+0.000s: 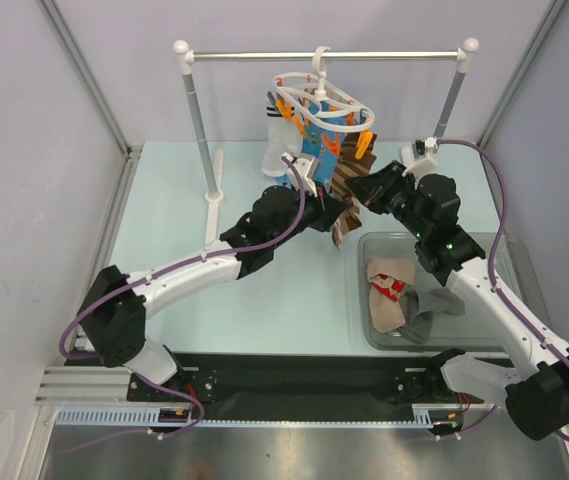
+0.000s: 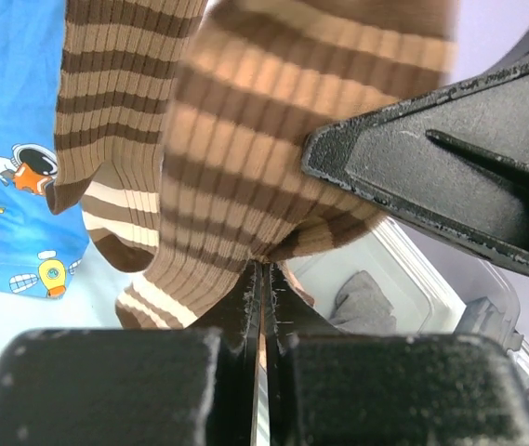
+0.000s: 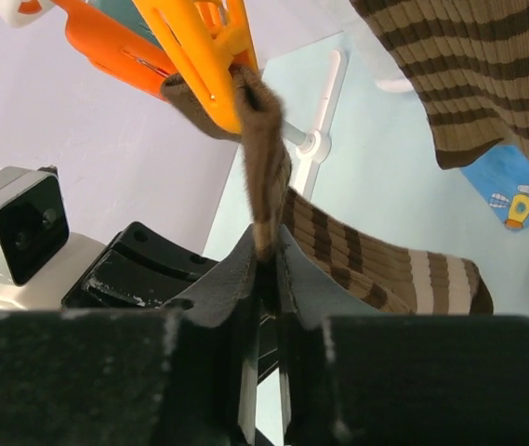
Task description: Remove the socks clipped to the hanger
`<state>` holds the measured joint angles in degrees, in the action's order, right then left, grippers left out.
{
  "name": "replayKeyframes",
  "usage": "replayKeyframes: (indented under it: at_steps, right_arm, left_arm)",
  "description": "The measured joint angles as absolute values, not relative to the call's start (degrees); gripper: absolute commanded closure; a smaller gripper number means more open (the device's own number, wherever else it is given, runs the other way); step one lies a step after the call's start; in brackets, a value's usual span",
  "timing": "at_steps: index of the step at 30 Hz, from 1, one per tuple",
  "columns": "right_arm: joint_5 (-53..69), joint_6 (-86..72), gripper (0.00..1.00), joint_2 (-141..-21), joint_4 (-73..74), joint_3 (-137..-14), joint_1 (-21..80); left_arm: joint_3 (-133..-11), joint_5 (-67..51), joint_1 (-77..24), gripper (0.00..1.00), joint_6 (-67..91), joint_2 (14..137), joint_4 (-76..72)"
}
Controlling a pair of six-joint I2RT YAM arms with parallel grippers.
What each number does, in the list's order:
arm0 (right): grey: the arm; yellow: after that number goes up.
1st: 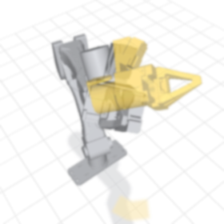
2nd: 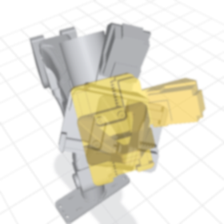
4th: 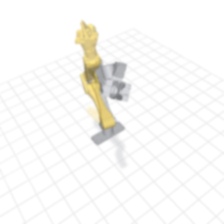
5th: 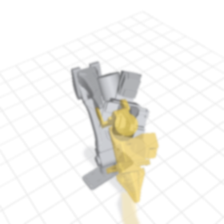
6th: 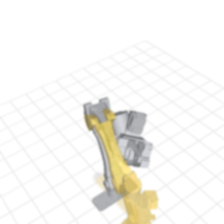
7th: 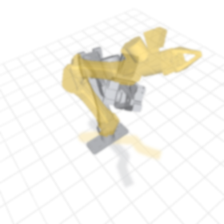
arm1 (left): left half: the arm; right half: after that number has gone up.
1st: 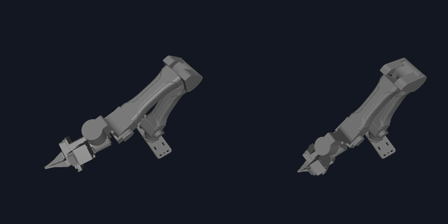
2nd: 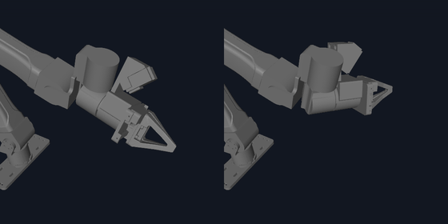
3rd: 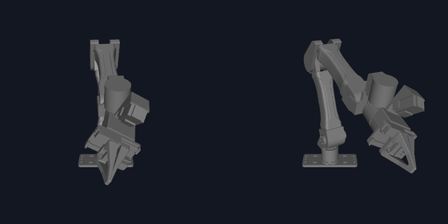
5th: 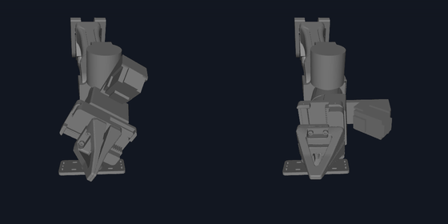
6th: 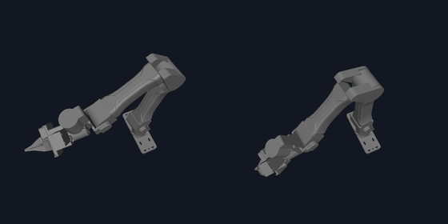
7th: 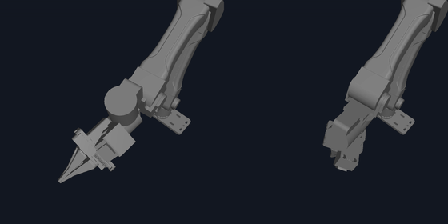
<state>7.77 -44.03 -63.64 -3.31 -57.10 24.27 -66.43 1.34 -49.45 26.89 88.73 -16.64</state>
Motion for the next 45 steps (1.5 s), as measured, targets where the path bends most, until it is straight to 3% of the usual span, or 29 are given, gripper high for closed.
replayKeyframes:
  at_steps: [2,6,9,24,30,38,43,45]
  right_arm:
    - [7.8,-43.5,0.7,-63.6,-3.3,-57.1,24.3]
    - [7.8,-41.3,0.44,-63.6,-3.3,-57.3,24.2]
    - [8.2,-38.8,0.36,-63.6,-3.3,-57.8,23.5]
    - [32.2,-29.2,0.22,-70.7,-9.2,-68.3,8.1]
    - [38.0,-26.9,0.23,-76.1,-11.7,-72.3,8.0]
    - [39.8,-27.2,0.33,-80.0,-14.3,-74.0,8.0]
    - [40.0,-27.6,0.47,-80.1,-15.8,-74.1,8.0]
    - [40.1,-28.0,0.66,-80.1,-16.4,-74.1,8.0]
  left_arm:
    - [-66.2,1.1,-49.5,1.0,26.9,88.3,-16.6]
    - [-65.9,-0.5,-49.5,1.0,27.0,87.4,-16.6]
    - [-65.9,-2.0,-49.5,1.0,27.0,87.0,-16.5]
    - [-65.4,-6.0,-49.5,1.0,26.9,85.0,-15.7]
    - [-65.4,-6.4,-49.5,1.0,26.9,84.4,-15.3]
    - [-65.4,-6.7,-49.5,1.0,26.9,84.3,-15.2]
    - [-65.4,-6.8,-49.5,1.0,26.9,84.3,-15.2]
    - [-65.4,-6.9,-49.5,1.0,26.9,84.3,-15.2]
